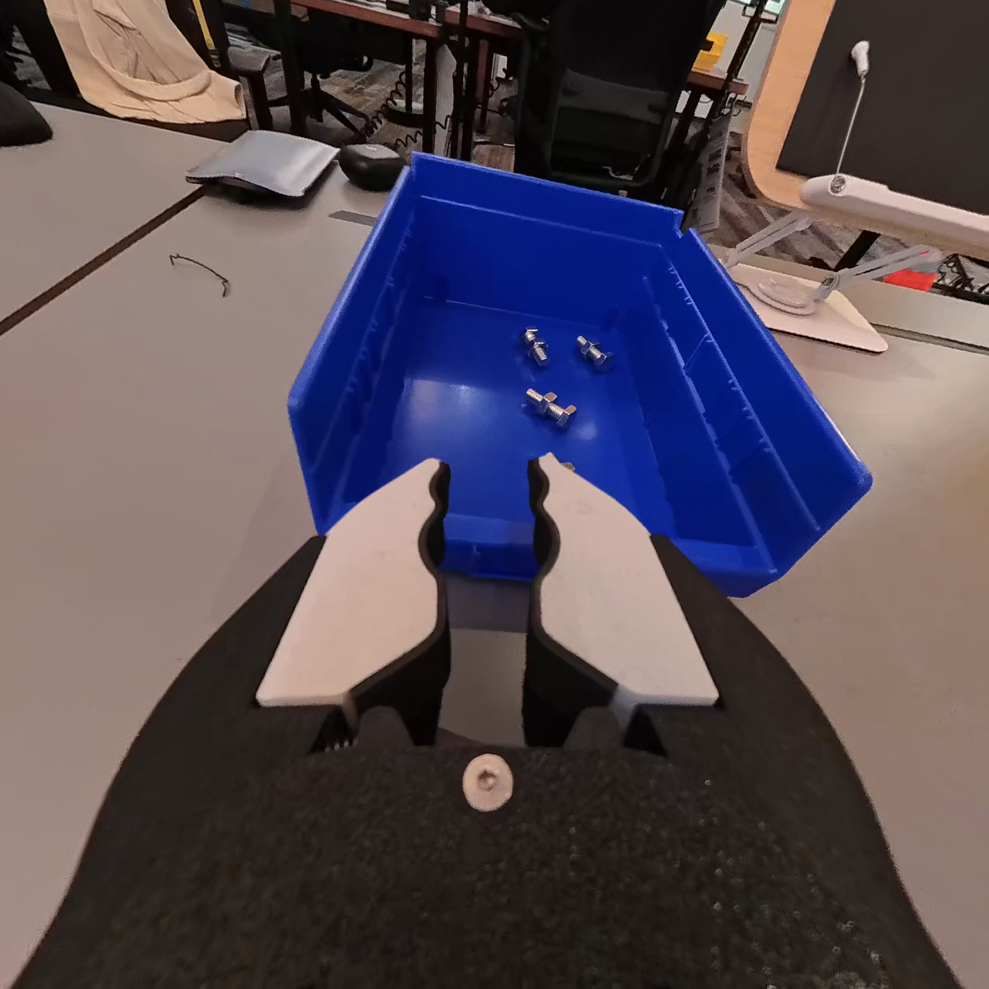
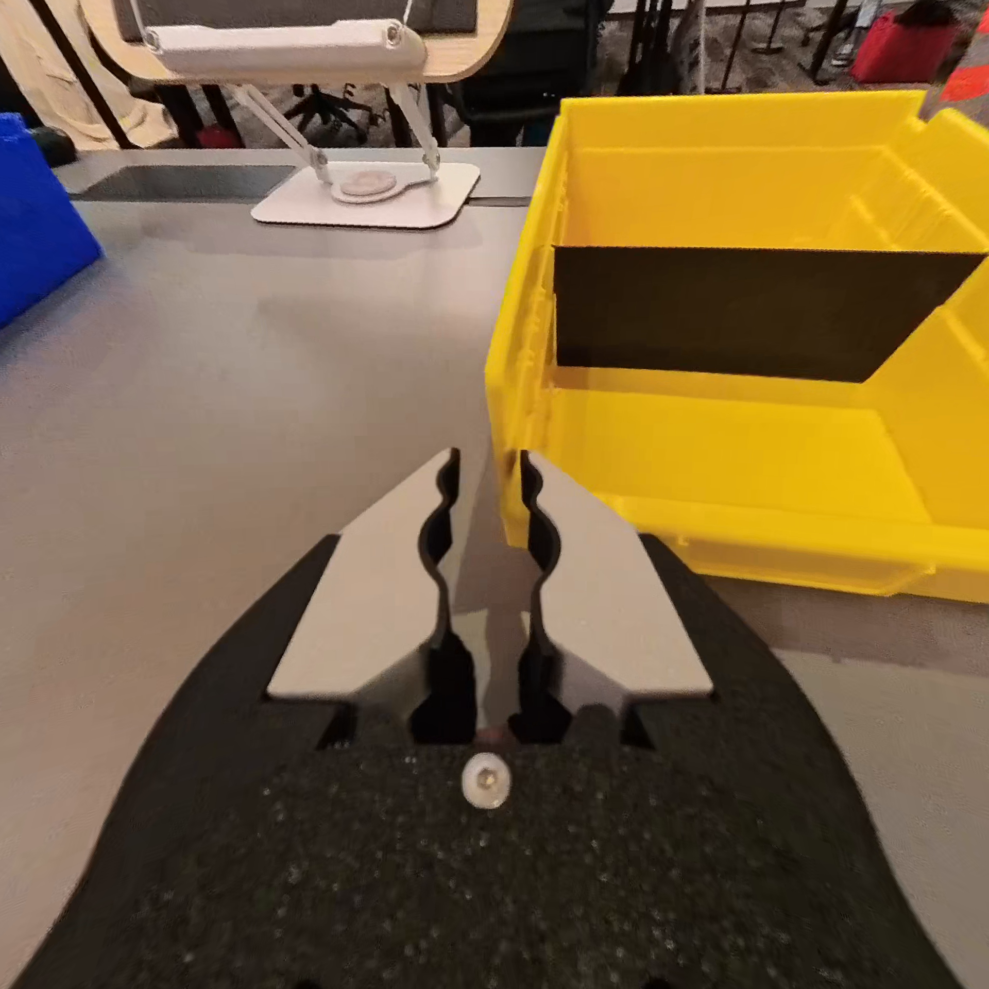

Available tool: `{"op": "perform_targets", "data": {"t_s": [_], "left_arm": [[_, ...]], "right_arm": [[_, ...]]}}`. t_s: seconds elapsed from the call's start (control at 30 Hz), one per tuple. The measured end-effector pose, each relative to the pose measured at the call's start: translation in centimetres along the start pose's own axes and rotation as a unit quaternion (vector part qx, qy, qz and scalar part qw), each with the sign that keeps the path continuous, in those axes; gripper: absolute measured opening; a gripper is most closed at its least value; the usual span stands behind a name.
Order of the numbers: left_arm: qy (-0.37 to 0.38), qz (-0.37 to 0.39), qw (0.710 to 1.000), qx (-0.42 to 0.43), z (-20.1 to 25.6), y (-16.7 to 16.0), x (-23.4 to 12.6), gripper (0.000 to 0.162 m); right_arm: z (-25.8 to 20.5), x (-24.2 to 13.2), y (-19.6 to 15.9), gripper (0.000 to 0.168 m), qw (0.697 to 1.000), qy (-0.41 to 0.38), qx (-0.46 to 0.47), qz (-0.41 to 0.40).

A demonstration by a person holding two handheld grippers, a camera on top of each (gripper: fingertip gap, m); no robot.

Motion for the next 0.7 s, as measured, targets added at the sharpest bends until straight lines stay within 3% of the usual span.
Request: {"op": "perform_targets", "data": {"t_s": [0.17,0.27,0.4,0.5,0.7], "left_arm": [[-0.040,-0.027,0.999,0.012,1.4,-0.6,0.1,0.030],[-0.054,-0.043,0.997,0.039,2.5,-1.0,0.5,0.030],[-0.064,-0.049,0.994,0.078,3.6,-1.4,0.7,0.031],[-0.091,-0.067,0.989,0.091,4.4,-1.8,1.0,0.032],[-0.208,-0.102,0.964,0.133,6.3,-1.3,0.8,0.045]], "right_arm": [[2.8,-3.1,0.1,0.037,0.997,0.030,0.040,0.053],[6.5,-4.7,0.3,0.039,0.995,-0.013,0.067,0.070],[8.8,-4.2,-0.8,0.039,0.995,-0.086,0.013,0.048],[8.6,-2.9,-1.9,0.039,0.996,-0.092,-0.002,0.016],[6.8,-2.8,-0.7,0.037,0.990,-0.113,-0.068,0.052]]}}
Point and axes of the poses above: each gripper's, where its closed fingertips meet, x out along the fingers, y out of its top, z = x × y across the jaws, the point moved 7 cm from there along -x, back along the fingers, and after that the axes turned 6 degrees about -x, right-handed, at the moved point
